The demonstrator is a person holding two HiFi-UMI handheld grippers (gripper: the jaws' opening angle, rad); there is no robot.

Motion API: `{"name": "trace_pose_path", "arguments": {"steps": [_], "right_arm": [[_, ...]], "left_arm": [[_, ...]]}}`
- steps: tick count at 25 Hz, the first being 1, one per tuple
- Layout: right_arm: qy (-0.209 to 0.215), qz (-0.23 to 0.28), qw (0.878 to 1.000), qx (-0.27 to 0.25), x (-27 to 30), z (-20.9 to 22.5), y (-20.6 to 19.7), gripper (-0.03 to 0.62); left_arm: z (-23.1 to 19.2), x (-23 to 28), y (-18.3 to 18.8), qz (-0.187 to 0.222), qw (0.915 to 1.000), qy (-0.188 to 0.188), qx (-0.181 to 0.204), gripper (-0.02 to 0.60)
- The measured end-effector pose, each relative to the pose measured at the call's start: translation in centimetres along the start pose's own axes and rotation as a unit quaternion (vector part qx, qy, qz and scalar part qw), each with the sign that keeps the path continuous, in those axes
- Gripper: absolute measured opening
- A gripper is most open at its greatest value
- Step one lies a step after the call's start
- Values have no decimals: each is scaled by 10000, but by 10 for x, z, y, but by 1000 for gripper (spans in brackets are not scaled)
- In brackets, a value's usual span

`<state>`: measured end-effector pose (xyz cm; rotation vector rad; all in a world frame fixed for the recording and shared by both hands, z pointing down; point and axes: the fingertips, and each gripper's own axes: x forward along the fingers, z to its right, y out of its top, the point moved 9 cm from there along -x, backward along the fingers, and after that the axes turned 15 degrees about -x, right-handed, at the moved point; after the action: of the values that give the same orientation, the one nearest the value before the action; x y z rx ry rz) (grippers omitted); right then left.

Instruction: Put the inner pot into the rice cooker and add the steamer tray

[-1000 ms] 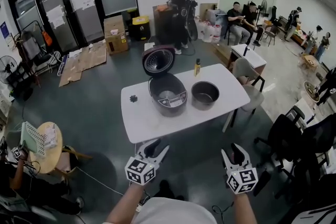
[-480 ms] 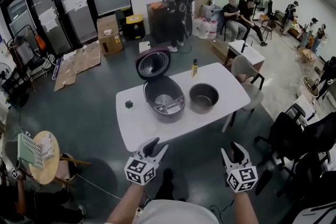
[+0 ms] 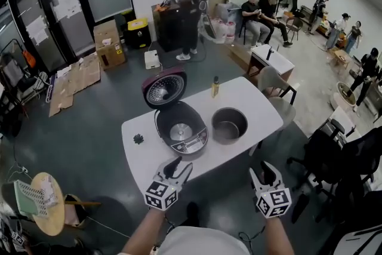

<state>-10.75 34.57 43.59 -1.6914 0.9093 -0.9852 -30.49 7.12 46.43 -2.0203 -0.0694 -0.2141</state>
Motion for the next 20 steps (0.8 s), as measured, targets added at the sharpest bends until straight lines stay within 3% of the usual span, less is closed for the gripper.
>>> {"name": "trace_pose_path", "arguments": {"steps": [11, 20], "right_arm": [[-330, -178, 9993, 90, 101, 6, 15, 204], [-418, -364, 9984, 128, 131, 15, 14, 204]], "left_arm": [[-83, 69, 47, -226, 9991, -347, 25, 195], [-104, 95, 51, -334, 9985, -424, -88, 184]]}}
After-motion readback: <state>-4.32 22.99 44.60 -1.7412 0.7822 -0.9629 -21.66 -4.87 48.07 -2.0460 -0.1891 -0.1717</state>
